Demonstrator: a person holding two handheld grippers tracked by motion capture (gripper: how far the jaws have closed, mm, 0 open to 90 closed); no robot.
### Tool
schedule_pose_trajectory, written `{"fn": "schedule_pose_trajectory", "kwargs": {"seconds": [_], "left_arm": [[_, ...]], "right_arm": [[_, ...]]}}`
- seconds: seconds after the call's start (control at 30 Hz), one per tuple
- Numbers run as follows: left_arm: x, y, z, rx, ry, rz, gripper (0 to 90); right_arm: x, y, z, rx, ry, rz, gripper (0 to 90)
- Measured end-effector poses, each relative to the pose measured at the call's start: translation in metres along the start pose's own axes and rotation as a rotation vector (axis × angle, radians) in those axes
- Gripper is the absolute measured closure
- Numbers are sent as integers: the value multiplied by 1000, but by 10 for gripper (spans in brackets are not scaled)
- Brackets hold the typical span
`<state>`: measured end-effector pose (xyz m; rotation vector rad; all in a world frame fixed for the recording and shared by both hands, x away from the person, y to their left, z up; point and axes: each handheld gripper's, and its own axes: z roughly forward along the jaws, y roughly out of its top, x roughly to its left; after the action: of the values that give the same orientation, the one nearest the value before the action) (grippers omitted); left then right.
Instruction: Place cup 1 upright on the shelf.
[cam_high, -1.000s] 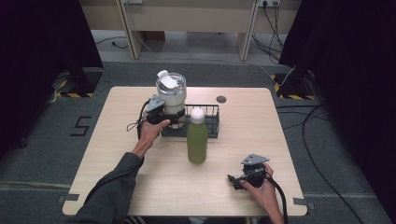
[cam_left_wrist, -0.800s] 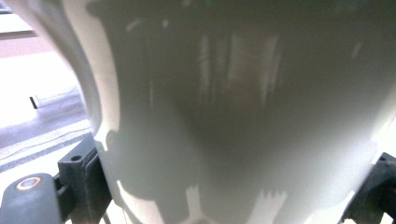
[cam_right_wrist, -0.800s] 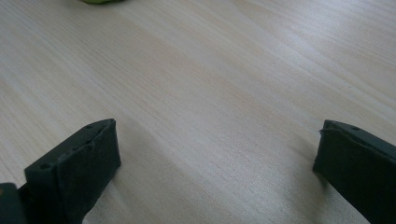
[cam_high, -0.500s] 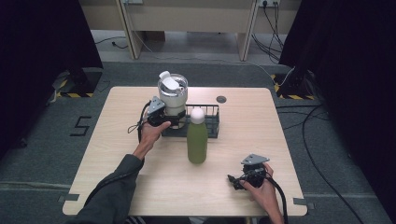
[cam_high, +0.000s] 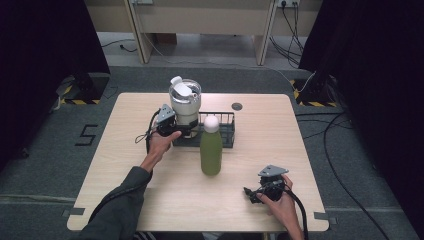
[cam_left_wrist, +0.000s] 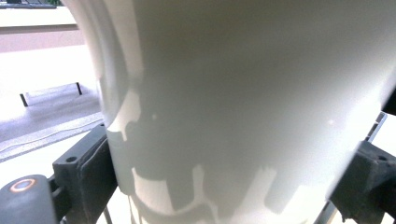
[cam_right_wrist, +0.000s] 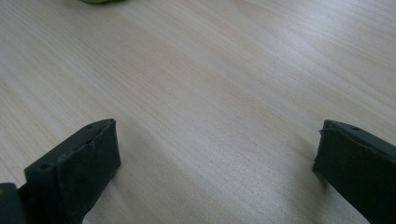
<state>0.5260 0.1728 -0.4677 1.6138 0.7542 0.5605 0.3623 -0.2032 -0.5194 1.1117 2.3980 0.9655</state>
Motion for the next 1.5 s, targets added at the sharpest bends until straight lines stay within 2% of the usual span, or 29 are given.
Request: {"fn": "schedule_pose_trajectory", "kwargs": {"seconds": [0.8, 1.03, 1.33, 1.5], "left_arm": [[0, -4, -13, 35, 3, -5, 100], [0, -3, -28, 45, 0, -7, 147], [0, -3, -45, 49, -4, -21, 146], [-4, -2, -55, 53, -16, -25, 147]], "right_arm": [[0, 0, 0, -2, 0, 0, 4], [0, 0, 0, 0, 1, 2, 3], [0, 0, 0, -1, 1, 2, 3], [0, 0, 0, -2, 0, 1, 3]]}}
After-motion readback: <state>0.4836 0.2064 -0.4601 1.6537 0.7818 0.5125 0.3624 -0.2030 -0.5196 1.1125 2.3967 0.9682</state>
